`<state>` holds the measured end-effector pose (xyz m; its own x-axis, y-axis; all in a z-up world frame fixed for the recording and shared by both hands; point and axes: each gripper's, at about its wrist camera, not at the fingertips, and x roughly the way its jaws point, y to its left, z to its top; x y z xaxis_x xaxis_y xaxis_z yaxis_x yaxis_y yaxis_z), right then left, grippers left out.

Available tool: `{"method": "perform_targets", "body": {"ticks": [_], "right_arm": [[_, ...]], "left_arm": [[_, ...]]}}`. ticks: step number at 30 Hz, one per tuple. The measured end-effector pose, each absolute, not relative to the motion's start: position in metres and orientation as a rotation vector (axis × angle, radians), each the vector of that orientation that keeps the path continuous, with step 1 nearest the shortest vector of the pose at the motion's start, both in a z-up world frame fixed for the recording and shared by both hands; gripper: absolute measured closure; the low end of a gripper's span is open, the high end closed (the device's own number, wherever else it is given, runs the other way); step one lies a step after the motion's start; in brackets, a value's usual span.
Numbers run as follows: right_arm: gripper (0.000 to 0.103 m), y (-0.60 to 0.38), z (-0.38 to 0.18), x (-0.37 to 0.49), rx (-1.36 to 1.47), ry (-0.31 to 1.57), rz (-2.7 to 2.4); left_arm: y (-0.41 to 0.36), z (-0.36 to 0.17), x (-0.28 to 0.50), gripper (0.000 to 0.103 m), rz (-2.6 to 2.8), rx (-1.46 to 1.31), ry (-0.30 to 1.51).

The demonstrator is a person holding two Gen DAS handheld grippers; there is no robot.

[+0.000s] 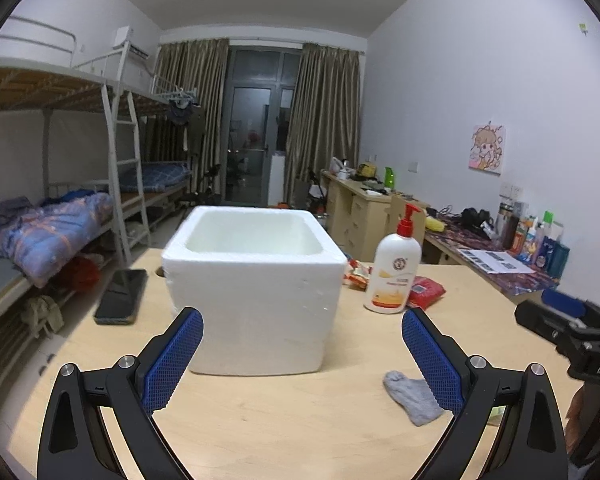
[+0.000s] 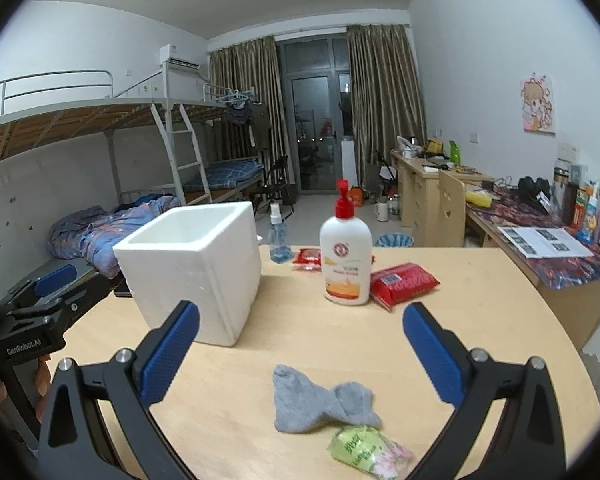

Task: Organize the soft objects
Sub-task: 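Move both open tools back toward the grey sock and green packet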

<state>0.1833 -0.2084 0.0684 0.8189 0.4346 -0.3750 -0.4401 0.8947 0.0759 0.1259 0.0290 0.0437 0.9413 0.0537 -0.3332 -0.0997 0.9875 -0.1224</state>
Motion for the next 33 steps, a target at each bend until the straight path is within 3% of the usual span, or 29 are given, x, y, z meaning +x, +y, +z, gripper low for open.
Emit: {"method": "perform_targets", "body": {"ticks": [33], "right_arm": [[0.000,-0.256,0.008,0.184,0.004,0.543,0.352]], "left_arm": [[-0.036,-0.010,0.168,0.003,-0.188,-0.085,0.442]]}}
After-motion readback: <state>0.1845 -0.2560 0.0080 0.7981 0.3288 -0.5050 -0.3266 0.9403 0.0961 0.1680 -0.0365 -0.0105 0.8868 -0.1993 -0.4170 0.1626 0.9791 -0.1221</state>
